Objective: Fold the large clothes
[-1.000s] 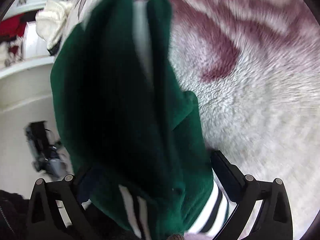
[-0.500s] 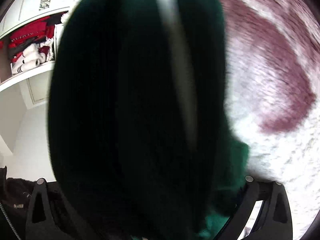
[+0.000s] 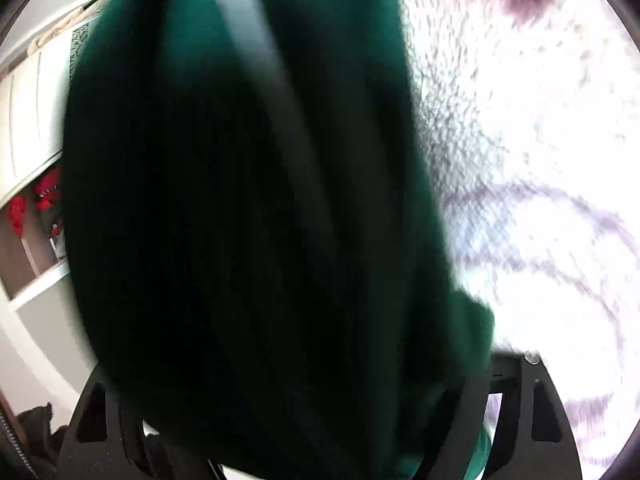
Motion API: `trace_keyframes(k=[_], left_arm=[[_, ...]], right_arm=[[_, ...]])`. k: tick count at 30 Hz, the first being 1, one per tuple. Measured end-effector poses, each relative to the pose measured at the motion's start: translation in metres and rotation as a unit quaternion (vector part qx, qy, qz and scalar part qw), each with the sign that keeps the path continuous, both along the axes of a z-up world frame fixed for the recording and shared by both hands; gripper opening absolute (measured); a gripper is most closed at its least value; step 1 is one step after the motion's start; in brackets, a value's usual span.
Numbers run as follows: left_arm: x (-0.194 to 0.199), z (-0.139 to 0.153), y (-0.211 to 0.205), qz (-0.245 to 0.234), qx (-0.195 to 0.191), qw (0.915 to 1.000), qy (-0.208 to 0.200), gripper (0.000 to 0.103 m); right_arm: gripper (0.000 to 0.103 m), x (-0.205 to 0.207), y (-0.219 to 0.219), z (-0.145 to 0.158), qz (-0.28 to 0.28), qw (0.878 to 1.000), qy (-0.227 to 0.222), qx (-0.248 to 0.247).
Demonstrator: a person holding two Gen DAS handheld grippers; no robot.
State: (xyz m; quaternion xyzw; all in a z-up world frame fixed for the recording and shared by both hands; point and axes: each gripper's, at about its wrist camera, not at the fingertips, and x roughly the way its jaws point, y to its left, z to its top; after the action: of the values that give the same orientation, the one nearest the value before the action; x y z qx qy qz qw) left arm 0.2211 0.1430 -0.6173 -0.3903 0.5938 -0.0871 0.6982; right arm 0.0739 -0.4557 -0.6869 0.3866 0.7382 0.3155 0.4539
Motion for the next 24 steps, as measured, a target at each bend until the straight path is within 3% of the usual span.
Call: trace_keyframes(k=[2,3,6,12,15,19,24], left_arm=[[-0.004,0.014,0.001,-0.01,0.023,0.9996,-0.011,0.075],[-0.004,0.02,-0.001,-0.013,0.03,0.9994,-0.013,0.071],[0.001,0.043,-0.006,-0.021,0.045,0.9986,-0.02,0.062],[0.038,0.078,0.013,-0.045,0.052,0.9968,-0.041,0.061],[0.084,0.097,0.017,-0.06,0.054,0.9949,-0.059,0.061],[0.163,0.113,0.016,-0.081,0.056,0.9914,-0.086,0.061],[0.285,0.109,0.014,-0.096,0.057,0.9867,-0.118,0.061]], right_arm=[[0.082,0.001,0.007,0.005,0.006,1.0,-0.021,-0.013],[0.069,0.001,0.01,0.011,-0.006,0.999,-0.026,-0.022],[0.056,0.0,0.013,0.031,-0.017,0.998,-0.036,-0.045],[0.05,0.02,0.017,0.084,-0.049,0.996,-0.056,-0.038],[0.05,0.049,0.02,0.108,-0.069,0.994,-0.069,-0.037],[0.05,0.118,0.021,0.134,-0.097,0.989,-0.1,-0.041],[0.05,0.223,0.021,0.137,-0.123,0.984,-0.125,-0.045]])
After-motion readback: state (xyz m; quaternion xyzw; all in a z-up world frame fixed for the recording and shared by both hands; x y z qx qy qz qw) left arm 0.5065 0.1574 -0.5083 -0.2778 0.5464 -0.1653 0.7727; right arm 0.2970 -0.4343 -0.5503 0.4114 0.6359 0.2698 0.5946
